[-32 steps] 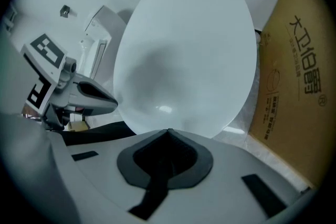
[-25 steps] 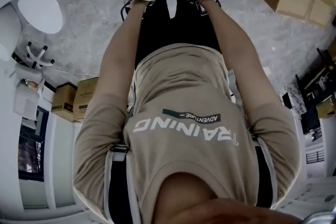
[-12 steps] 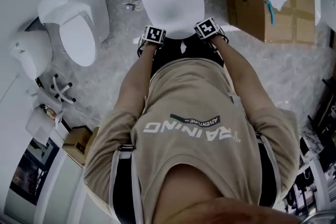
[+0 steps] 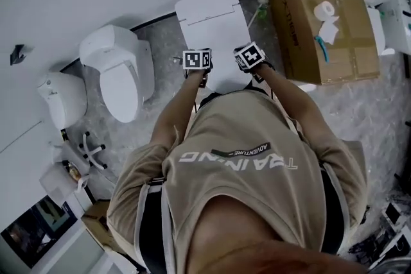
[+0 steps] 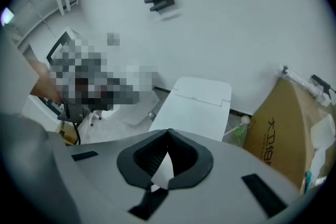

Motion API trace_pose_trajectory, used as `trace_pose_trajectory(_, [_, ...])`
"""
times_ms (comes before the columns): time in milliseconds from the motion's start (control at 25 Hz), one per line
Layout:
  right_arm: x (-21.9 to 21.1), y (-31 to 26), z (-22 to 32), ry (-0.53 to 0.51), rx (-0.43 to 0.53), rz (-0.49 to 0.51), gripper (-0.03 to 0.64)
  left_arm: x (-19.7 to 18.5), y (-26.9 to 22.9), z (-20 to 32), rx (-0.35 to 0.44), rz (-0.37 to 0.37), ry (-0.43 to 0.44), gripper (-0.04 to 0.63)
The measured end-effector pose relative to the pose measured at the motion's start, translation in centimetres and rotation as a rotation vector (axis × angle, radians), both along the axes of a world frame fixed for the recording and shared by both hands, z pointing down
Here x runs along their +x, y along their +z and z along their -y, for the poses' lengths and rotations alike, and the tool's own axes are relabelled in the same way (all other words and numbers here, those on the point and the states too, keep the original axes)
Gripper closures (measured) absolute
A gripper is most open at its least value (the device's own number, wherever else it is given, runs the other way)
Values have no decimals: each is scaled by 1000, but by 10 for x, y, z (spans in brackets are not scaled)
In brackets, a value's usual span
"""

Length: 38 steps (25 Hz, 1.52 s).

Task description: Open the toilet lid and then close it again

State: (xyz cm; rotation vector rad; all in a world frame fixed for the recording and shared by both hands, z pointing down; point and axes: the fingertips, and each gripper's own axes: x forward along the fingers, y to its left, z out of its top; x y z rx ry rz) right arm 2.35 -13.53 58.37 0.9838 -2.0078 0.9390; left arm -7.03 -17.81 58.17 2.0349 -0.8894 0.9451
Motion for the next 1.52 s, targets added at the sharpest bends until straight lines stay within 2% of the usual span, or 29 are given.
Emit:
trace_pose_trajectory(200, [16, -88, 64, 85, 236, 60, 606, 28, -113, 70, 331, -74, 23, 594])
trace_pose_trajectory(400, [26, -198, 107, 137, 509, 133, 606, 31, -224, 106, 607, -151, -23, 594])
trace_pose_trajectory(520, [32, -260, 125, 174, 648, 191, 606, 35, -286, 116, 730, -216, -47, 594])
trace_pose_trajectory(640, [34, -312, 134, 186, 750, 244, 606, 41, -345, 116, 855, -264, -35, 594])
trace_pose_trajectory(760, [31, -358, 139, 183, 834, 284, 606, 42, -390, 115, 978, -256, 3, 594])
trace_pose_trajectory(880, [27, -404, 135, 178, 924, 304, 606, 42, -421, 111, 1066, -245, 22, 594])
trace_pose_trajectory(1080, [34, -467, 114, 227, 1126, 274, 606, 37, -466, 88, 1265, -257, 17, 594])
trace_pose_trajectory(1160, [39, -477, 106, 257, 1191, 255, 606, 39, -473, 81, 1320, -231, 33, 594])
trace_pose_trajectory(1240, [41, -478, 102, 273, 1218, 228, 606, 41, -478, 78, 1340, -214, 39, 594])
trace_pose_trajectory(1520, [32, -465, 96, 252, 1176, 221, 606, 36, -475, 78, 1291, -222, 13, 594])
